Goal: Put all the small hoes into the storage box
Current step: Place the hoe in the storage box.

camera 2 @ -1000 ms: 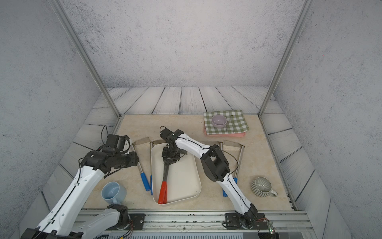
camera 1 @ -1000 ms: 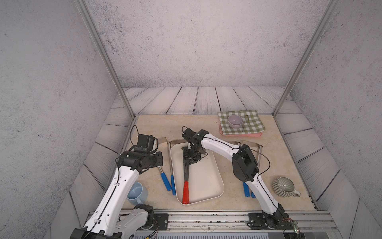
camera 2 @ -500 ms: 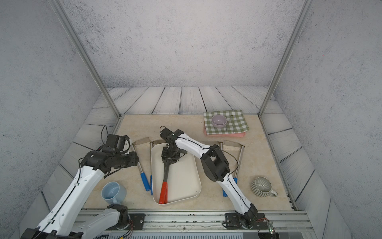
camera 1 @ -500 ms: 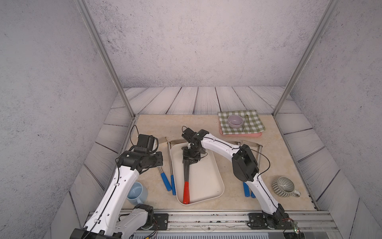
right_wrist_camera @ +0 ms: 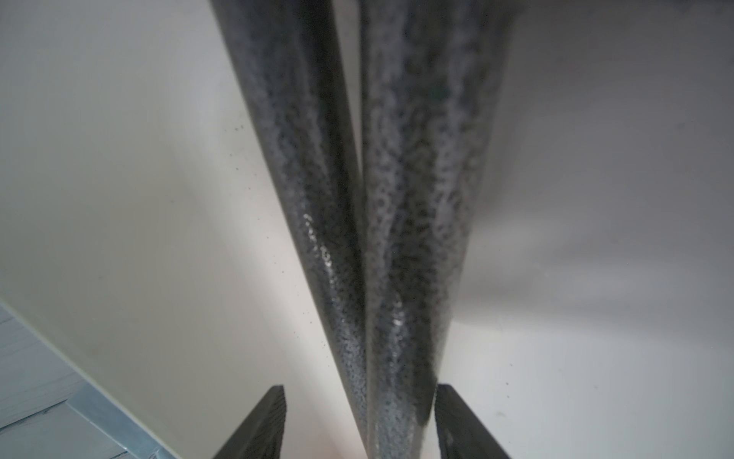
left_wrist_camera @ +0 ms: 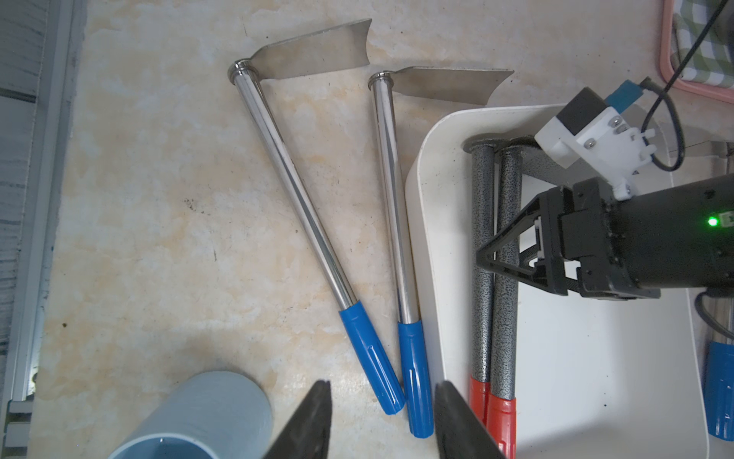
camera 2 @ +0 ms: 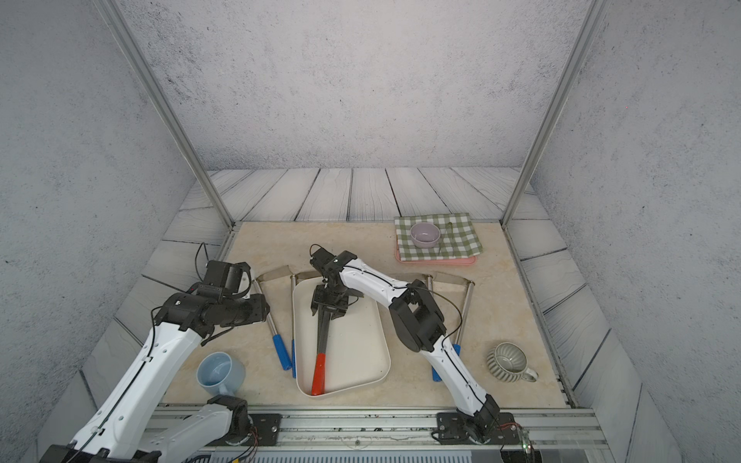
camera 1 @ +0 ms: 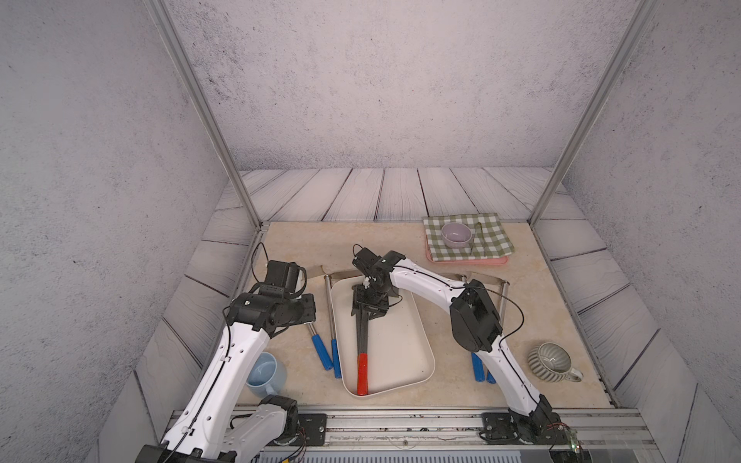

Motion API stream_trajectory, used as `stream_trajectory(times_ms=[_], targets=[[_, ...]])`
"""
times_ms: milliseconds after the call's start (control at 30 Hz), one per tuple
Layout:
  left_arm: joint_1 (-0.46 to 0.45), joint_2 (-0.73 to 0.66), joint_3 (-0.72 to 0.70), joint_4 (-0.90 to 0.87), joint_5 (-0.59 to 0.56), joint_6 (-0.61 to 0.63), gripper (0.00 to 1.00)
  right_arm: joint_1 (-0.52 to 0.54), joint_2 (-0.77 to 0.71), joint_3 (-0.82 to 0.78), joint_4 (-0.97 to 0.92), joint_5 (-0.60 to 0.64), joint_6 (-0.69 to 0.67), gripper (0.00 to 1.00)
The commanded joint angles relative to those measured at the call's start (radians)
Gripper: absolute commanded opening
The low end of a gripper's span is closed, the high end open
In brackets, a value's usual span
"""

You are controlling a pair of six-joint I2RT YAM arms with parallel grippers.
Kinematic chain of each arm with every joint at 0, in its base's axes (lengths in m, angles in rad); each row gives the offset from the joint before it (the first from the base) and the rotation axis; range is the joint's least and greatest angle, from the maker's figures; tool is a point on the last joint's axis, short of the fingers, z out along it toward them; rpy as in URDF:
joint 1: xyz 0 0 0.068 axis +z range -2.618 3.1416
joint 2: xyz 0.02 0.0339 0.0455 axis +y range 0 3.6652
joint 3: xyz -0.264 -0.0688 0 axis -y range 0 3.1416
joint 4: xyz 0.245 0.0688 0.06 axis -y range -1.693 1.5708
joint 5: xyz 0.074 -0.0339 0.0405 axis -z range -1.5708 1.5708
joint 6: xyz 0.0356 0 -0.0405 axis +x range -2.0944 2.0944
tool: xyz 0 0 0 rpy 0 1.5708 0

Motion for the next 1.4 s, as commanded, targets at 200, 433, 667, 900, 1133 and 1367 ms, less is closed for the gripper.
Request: stream_trajectory(times_ms=[200,433,667,900,1133,1367], targets=[[0.000,-0.014,-0.001,-0.007,-0.003,0.003,0.47,0.012,0.011,0.010,0.053,-0.053,-0.012,0.62],[0.000,-0.012,-0.003,-0.006,-0.002,0.003,0.47,0.014,0.004,0.010,0.075,-0.063,-0.013,0.62],[0.000,-0.012,-0.003,-0.006,-0.001,0.001,0.47,0.014,-0.008,0.011,0.065,-0.049,-0.017,0.63],[0.000,-0.008,0.003,-0.008,-0.004,0.006,0.47,0.014,-0.024,0.043,0.025,-0.016,-0.031,0.99],[0.000,-0.008,0.007,-0.011,-0.008,0.011,0.48,0.012,-0.040,0.068,-0.011,0.015,-0.044,0.99],[0.000,-0.001,0.018,-0.014,-0.008,0.014,0.48,0.012,-0.071,0.115,-0.081,0.089,-0.085,0.99]])
